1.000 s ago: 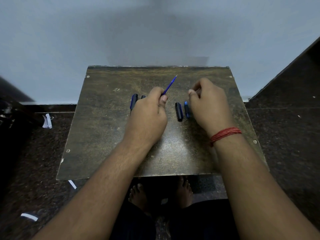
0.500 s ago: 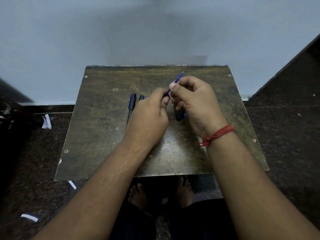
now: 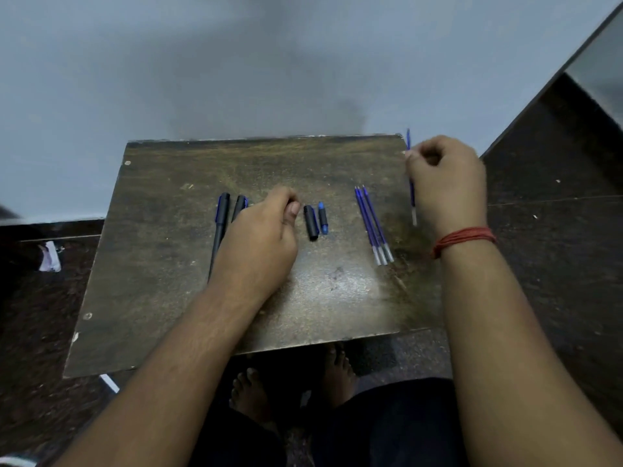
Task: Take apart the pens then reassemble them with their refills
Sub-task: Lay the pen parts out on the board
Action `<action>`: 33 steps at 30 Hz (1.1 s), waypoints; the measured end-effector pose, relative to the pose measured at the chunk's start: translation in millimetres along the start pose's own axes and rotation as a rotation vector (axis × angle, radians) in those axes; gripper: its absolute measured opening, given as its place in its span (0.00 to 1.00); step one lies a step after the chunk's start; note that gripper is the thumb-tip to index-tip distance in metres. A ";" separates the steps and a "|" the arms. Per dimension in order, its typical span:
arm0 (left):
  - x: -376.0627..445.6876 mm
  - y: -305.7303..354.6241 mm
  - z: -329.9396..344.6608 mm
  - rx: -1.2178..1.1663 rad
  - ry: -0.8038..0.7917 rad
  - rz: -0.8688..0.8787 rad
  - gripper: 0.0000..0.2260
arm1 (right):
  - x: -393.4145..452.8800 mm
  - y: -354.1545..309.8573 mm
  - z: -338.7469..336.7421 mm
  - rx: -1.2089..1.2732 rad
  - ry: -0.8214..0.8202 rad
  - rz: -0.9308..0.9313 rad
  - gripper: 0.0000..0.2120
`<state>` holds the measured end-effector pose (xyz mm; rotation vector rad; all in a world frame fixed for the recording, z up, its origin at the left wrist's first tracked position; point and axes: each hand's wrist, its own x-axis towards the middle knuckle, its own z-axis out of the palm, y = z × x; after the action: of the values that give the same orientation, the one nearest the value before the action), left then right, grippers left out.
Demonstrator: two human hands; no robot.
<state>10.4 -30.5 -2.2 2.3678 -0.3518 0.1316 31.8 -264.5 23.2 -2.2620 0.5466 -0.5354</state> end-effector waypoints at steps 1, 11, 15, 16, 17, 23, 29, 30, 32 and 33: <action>-0.1 -0.1 0.5 0.000 0.002 0.000 0.08 | 0.0 6.4 0.4 -0.129 -0.038 -0.011 0.06; 1.4 -4.3 2.2 -0.016 0.013 0.004 0.08 | -5.4 27.5 8.9 -0.373 -0.127 0.060 0.05; 0.9 -3.7 1.9 -0.012 0.009 0.010 0.08 | -4.2 29.4 10.1 -0.370 -0.121 0.067 0.07; 0.9 -3.5 1.8 -0.014 0.009 0.008 0.08 | -3.7 29.7 10.2 -0.375 -0.124 0.068 0.07; 0.8 -3.2 1.7 -0.014 0.009 0.008 0.08 | -3.4 29.7 10.2 -0.378 -0.125 0.067 0.08; 0.8 -1.7 1.7 -0.008 0.000 0.002 0.08 | -2.6 29.2 10.6 -0.372 -0.131 0.072 0.08; 0.7 -2.5 2.5 -0.013 0.006 0.003 0.08 | -2.4 28.5 9.9 -0.372 -0.140 0.085 0.09; 0.6 -2.7 2.5 -0.012 0.006 0.003 0.08 | -2.6 28.4 9.7 -0.372 -0.144 0.087 0.09; 0.5 -2.7 2.5 -0.011 0.005 0.002 0.08 | -3.5 26.8 8.5 -0.367 -0.146 0.088 0.09; 0.5 -2.7 2.4 -0.011 0.005 0.001 0.08 | -3.9 24.8 7.3 -0.361 -0.137 0.081 0.09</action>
<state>11.6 -30.4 -5.6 2.3563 -0.3508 0.1359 27.0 -274.2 -0.6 -2.5789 0.7066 -0.2526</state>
